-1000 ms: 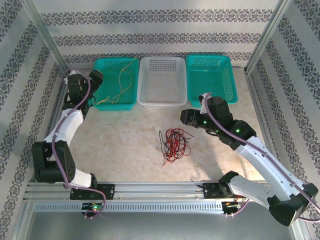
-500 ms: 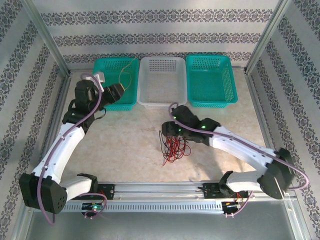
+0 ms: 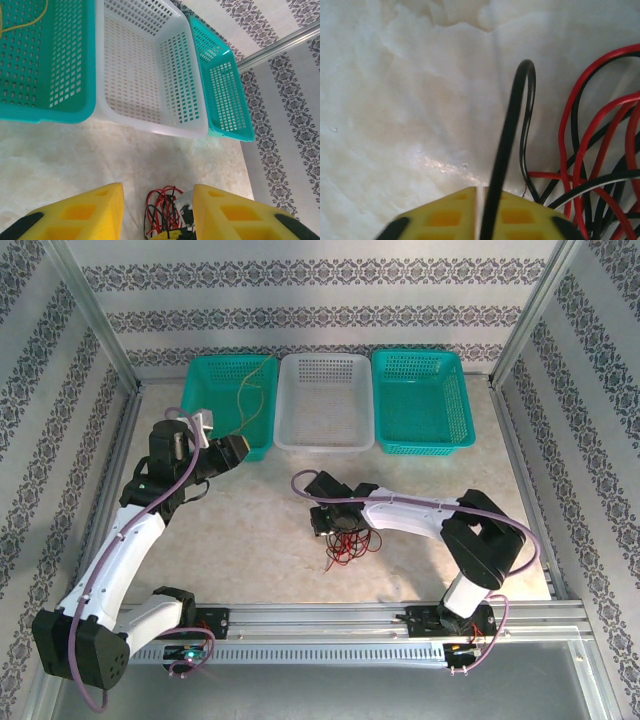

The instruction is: Untangle the cables

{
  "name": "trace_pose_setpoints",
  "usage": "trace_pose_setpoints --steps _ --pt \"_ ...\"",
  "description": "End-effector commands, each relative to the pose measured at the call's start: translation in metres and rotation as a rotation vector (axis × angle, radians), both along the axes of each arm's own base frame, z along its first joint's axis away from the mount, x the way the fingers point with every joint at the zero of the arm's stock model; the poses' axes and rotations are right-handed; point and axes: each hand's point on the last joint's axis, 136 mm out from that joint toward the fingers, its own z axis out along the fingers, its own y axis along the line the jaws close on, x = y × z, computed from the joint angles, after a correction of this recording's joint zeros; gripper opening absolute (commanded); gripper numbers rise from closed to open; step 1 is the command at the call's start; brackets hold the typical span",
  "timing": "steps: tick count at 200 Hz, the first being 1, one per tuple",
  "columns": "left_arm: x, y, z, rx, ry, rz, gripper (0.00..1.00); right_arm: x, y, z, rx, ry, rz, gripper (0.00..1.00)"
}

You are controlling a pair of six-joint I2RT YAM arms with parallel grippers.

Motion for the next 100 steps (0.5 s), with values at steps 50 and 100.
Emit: trace_pose_setpoints --steps 50,100 --pt "-0.008 -0.047 0.001 -0.084 -0.028 -0.137 0.43 0.009 -0.01 0.131 0.167 -0.287 0.027 0.0" --pt "-0.023 -0.113 0.011 -0.143 -0.117 -0.328 0.52 -0.006 -0.027 0.22 0.309 -0.459 0.078 0.0"
